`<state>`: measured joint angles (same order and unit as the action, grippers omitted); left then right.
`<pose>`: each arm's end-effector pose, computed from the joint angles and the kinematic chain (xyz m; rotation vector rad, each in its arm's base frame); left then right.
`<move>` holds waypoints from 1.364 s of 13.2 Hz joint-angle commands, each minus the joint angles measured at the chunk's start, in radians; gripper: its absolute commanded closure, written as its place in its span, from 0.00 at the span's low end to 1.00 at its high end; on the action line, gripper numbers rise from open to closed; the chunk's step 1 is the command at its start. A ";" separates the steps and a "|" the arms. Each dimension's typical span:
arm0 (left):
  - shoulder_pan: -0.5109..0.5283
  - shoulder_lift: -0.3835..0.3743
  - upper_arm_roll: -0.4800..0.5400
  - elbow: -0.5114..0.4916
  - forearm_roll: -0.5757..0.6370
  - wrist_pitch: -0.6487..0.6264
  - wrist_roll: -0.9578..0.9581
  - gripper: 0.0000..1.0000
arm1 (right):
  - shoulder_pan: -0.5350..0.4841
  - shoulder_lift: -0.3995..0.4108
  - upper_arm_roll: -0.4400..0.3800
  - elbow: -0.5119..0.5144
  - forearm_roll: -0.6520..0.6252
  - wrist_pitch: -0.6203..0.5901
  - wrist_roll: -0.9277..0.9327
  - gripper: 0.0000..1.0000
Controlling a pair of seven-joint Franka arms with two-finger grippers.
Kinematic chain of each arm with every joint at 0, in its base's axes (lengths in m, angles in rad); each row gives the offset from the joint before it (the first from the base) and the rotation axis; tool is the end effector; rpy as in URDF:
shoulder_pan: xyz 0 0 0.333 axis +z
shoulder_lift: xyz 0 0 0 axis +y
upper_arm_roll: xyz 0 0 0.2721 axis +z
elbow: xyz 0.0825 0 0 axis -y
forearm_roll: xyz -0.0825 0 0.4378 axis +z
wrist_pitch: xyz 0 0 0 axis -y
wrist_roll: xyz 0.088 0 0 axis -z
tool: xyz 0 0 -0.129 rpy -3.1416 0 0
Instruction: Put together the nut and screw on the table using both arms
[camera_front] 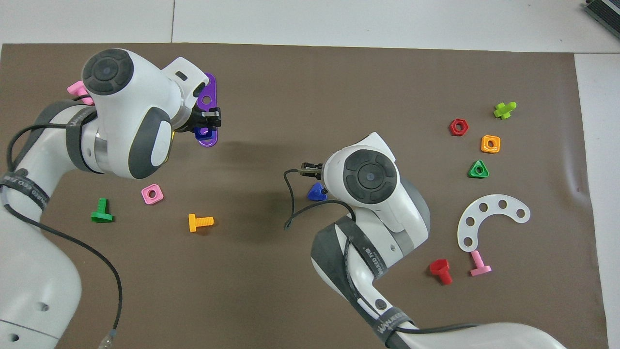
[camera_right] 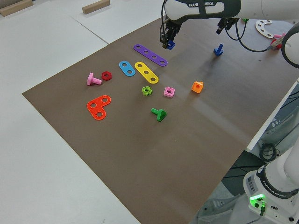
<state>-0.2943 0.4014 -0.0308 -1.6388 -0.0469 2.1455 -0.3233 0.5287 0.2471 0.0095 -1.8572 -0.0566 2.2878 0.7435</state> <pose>0.6734 -0.2285 0.3080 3.0553 0.0377 0.1272 0.5813 0.3442 0.3143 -3.0441 0.2633 -0.2654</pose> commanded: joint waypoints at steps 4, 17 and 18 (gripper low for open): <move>-0.207 0.030 0.015 0.045 -0.011 0.002 -0.164 1.00 | -0.200 -0.205 0.009 -0.022 0.001 -0.123 -0.151 0.00; -0.430 0.050 0.017 -0.035 -0.010 0.022 -0.290 1.00 | -0.467 -0.249 0.004 0.174 0.004 -0.450 -0.634 0.00; -0.436 0.047 0.017 -0.045 -0.010 0.023 -0.305 1.00 | -0.472 -0.240 0.006 0.199 0.004 -0.476 -0.648 0.00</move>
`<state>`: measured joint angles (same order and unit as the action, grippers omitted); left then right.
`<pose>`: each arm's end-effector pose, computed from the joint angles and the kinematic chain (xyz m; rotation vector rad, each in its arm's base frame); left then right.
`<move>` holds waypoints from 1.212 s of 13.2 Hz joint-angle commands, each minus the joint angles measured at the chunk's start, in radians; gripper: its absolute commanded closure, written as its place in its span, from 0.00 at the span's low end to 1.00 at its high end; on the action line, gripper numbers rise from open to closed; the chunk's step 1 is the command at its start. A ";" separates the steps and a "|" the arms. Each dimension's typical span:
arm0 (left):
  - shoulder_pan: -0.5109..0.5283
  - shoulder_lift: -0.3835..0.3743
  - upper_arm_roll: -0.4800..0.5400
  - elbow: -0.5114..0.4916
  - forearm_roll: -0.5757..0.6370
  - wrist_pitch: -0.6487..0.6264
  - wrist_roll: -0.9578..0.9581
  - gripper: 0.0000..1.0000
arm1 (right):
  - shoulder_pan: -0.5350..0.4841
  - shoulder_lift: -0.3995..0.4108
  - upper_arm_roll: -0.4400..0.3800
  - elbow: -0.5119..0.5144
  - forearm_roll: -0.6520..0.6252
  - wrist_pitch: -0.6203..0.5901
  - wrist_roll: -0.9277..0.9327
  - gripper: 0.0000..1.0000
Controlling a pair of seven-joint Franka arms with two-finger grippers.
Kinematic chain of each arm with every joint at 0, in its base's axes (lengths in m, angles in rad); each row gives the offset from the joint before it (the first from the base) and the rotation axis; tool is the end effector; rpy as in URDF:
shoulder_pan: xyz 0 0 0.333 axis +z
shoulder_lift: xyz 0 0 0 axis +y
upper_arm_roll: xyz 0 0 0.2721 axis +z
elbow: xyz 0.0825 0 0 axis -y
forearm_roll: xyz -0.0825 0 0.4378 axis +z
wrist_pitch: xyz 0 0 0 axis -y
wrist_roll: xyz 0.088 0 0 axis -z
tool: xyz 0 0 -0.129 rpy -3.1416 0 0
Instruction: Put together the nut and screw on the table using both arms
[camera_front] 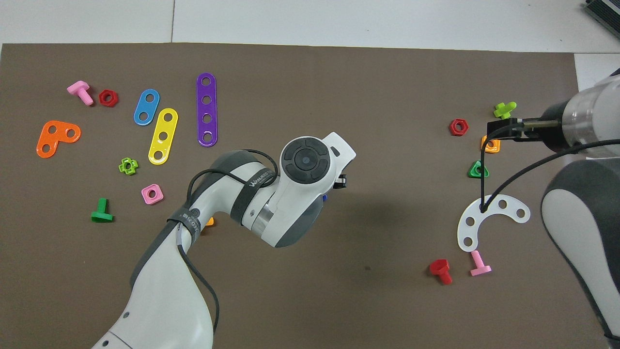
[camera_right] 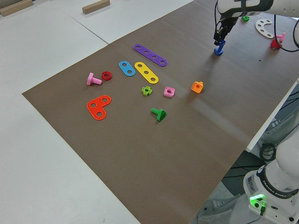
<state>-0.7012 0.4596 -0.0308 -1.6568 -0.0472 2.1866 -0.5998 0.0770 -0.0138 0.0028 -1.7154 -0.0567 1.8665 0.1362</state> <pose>0.5262 -0.4745 0.2613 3.0523 -0.1567 0.0344 0.6300 0.0448 0.5183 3.0923 -0.0686 0.2634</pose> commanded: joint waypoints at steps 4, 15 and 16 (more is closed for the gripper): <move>-0.034 -0.018 0.017 -0.058 -0.010 -0.002 -0.034 1.00 | -0.022 0.041 0.011 0.122 0.052 -0.116 -0.041 0.00; -0.040 -0.027 0.015 -0.118 -0.010 0.068 -0.035 0.41 | -0.006 0.026 0.014 0.086 0.058 -0.150 0.045 0.00; -0.038 -0.027 0.017 -0.114 -0.010 0.068 -0.035 0.23 | -0.006 0.026 0.014 0.086 0.058 -0.156 0.043 0.00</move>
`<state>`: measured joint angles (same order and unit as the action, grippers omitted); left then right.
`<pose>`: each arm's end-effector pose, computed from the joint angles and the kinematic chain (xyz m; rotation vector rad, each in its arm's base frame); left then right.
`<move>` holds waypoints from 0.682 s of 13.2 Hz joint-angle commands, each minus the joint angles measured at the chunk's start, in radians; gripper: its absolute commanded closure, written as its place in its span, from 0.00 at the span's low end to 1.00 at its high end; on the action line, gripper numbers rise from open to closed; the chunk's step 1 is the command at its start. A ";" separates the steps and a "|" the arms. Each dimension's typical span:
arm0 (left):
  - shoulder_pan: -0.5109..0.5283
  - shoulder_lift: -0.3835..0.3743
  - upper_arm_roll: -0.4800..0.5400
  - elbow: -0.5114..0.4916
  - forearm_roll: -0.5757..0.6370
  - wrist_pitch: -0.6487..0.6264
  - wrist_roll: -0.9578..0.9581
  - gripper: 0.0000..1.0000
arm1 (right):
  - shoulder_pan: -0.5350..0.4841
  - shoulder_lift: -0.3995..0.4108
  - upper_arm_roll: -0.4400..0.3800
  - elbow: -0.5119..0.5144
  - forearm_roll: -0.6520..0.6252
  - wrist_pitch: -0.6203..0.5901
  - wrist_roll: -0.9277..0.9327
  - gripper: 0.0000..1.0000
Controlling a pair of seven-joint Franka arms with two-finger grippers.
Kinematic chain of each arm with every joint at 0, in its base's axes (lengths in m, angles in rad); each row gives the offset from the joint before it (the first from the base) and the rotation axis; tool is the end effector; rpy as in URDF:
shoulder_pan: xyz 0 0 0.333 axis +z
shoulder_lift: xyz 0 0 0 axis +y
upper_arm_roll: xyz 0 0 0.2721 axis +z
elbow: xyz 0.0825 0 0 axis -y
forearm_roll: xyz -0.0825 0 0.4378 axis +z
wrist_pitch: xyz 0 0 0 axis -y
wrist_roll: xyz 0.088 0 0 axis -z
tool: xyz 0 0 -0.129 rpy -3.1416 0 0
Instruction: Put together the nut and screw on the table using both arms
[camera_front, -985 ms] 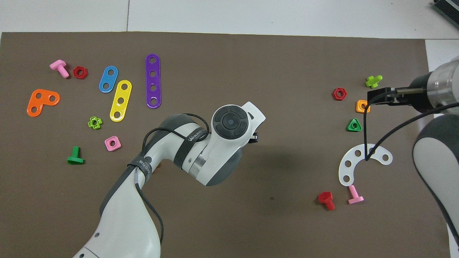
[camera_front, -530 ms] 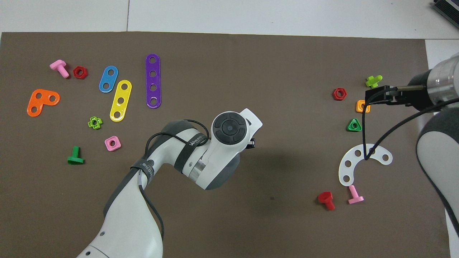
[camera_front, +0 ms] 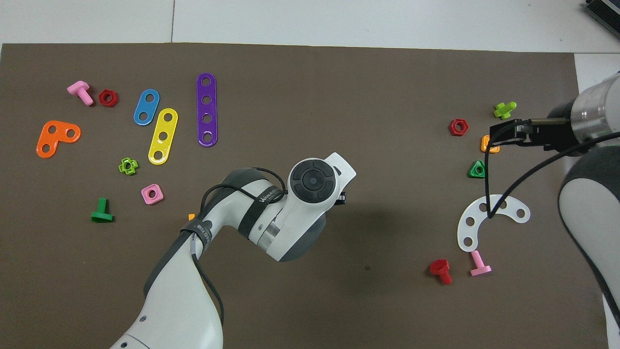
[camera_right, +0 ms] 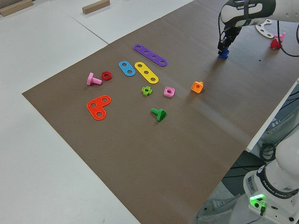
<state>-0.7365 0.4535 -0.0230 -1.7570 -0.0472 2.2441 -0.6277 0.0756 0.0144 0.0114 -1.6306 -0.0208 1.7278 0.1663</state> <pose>0.4964 -0.4737 0.2205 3.0797 -0.1549 -0.0069 0.6253 0.0521 0.5324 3.1266 -0.1203 0.1326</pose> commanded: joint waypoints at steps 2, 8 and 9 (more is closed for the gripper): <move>0.002 -0.018 0.009 0.010 -0.010 -0.006 -0.007 0.00 | -0.013 -0.007 0.005 0.003 0.057 -0.065 -0.004 0.00; 0.236 -0.047 0.011 0.234 -0.005 -0.262 0.034 0.00 | -0.014 -0.013 0.007 0.002 0.064 -0.083 -0.054 0.00; 0.291 -0.094 0.012 0.228 -0.010 -0.290 0.092 0.00 | -0.014 -0.013 0.005 0.002 0.064 -0.089 -0.053 0.00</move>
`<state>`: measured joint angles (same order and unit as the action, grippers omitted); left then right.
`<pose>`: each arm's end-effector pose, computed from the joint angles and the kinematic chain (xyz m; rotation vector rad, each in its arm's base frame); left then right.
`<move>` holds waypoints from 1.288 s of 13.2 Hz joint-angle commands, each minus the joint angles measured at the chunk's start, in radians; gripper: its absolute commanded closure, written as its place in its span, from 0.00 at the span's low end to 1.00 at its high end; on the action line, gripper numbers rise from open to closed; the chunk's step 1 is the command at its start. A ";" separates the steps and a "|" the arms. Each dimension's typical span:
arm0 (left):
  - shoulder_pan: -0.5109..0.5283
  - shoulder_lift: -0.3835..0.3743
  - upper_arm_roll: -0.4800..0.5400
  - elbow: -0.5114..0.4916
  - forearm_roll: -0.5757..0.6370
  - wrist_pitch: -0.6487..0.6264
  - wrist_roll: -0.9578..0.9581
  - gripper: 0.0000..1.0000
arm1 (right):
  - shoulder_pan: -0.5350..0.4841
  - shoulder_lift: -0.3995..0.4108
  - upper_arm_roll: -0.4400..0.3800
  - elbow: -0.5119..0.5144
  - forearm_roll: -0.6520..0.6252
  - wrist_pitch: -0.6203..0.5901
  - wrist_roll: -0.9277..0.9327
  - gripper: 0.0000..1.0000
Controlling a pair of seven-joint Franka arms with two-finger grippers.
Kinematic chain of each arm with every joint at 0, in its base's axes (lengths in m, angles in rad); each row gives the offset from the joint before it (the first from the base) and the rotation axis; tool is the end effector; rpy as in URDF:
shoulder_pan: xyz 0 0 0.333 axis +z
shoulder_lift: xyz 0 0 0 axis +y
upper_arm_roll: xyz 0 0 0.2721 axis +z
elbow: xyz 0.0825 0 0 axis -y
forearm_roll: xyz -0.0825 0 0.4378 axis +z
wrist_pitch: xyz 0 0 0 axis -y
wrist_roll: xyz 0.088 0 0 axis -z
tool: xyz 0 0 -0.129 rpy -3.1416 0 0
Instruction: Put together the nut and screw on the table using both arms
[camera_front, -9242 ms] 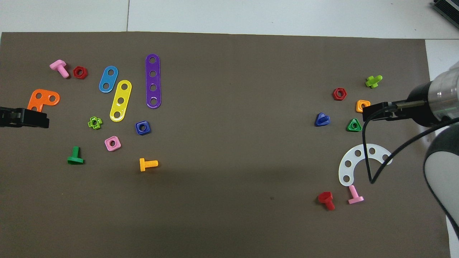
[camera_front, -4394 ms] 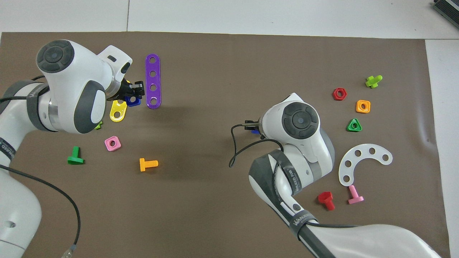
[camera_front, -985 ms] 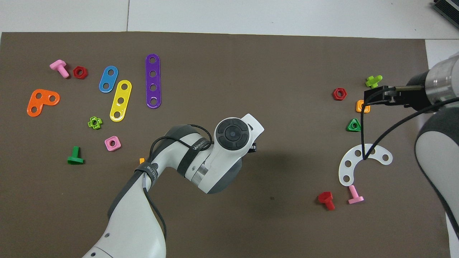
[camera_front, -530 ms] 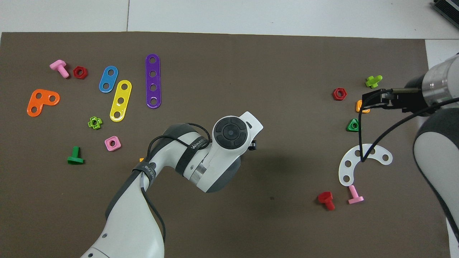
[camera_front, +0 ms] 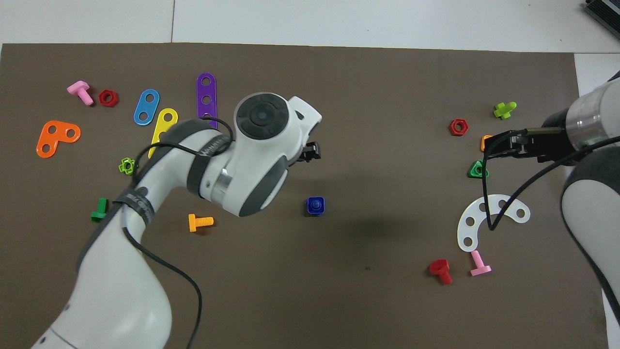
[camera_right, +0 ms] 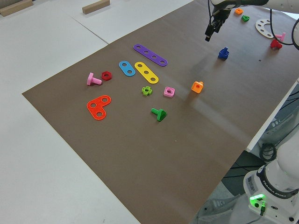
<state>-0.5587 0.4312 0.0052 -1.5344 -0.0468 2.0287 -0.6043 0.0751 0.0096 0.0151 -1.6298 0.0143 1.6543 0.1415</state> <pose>0.6109 -0.3821 0.3304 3.0710 0.1069 0.0472 0.6148 0.0573 0.5289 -3.1244 0.0819 -0.0205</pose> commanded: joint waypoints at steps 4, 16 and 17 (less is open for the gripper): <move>0.372 -0.202 -0.007 -0.100 -0.010 -0.253 0.430 0.00 | -0.009 -0.008 0.003 0.001 0.029 -0.013 -0.030 0.00; 0.576 -0.402 -0.010 -0.076 0.104 -0.331 0.565 0.00 | -0.012 -0.008 0.003 0.001 0.029 -0.011 -0.028 0.00; 0.574 -0.401 -0.011 -0.067 0.097 -0.321 0.564 0.00 | -0.012 -0.008 0.003 0.001 0.029 -0.013 -0.028 0.00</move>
<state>0.0186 0.0178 0.0003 -1.6257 0.0359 1.6969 -0.0407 0.0751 0.0096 0.0150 -1.6298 0.0148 1.6533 0.1410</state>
